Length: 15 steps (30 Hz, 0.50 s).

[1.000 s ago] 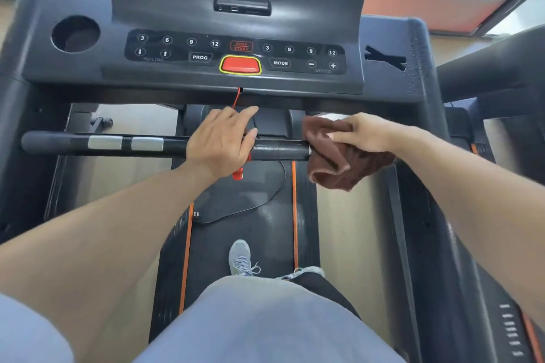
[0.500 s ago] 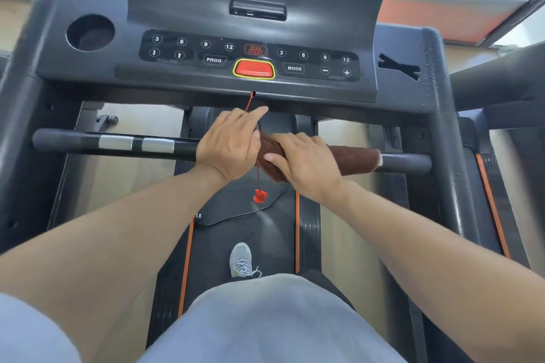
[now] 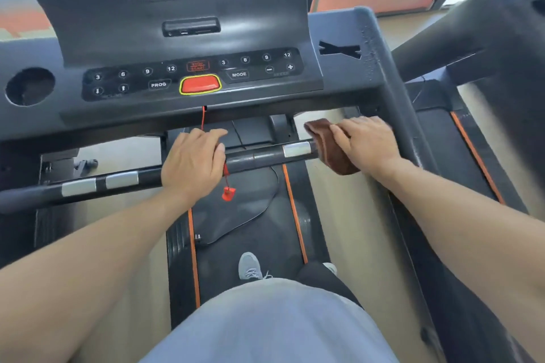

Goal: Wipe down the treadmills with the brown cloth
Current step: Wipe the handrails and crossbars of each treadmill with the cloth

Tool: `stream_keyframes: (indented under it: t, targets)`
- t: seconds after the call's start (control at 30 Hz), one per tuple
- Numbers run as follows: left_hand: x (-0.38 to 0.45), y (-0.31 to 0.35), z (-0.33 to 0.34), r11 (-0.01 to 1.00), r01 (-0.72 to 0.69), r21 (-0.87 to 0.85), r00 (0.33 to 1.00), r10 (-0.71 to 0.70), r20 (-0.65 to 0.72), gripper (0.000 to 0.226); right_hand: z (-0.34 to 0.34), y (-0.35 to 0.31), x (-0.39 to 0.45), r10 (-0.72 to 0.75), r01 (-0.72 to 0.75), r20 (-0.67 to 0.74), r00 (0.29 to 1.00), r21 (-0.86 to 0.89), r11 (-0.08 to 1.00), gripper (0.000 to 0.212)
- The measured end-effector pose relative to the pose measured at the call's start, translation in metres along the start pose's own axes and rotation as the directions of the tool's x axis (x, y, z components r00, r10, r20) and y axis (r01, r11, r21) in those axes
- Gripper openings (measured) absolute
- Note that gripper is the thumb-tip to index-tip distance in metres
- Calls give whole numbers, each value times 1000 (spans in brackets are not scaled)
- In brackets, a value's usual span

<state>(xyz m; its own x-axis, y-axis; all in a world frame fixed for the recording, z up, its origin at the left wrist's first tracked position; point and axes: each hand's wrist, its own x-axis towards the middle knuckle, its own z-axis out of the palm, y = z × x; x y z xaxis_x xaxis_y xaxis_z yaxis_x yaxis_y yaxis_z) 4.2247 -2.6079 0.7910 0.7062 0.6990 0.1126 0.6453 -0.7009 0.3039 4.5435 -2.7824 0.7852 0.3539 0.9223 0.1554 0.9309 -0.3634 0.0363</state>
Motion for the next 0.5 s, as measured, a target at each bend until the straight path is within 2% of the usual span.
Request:
stream_keyframes:
  t: [0.1, 0.23, 0.27, 0.33, 0.4, 0.5]
  targets:
    - [3, -4, 4, 999, -25, 46, 999, 24, 27, 42, 0, 11, 2, 99, -99, 8, 995, 15, 995, 54]
    - [4, -6, 6, 996, -61, 70, 998, 59, 29, 45, 7, -47, 8, 265, -265, -53, 963, 7, 964, 51]
    - [4, -7, 6, 996, -68, 59, 998, 67, 19, 45, 7, -66, 9, 257, -256, -78, 963, 26, 966, 49]
    - [3, -10, 7, 999, -49, -4, 999, 49, 2, 47, 8, -116, 10, 153, -140, -151, 977, 95, 986, 41]
    - [3, -14, 9, 993, 16, -120, 1000, -19, -23, 48, 8, -173, 8, 28, 3, -169, 985, 178, 984, 34]
    - [1, -13, 9, 961, 110, -252, 990, -130, -62, 46, 7, -215, 8, -40, 91, -217, 975, 230, 969, 34]
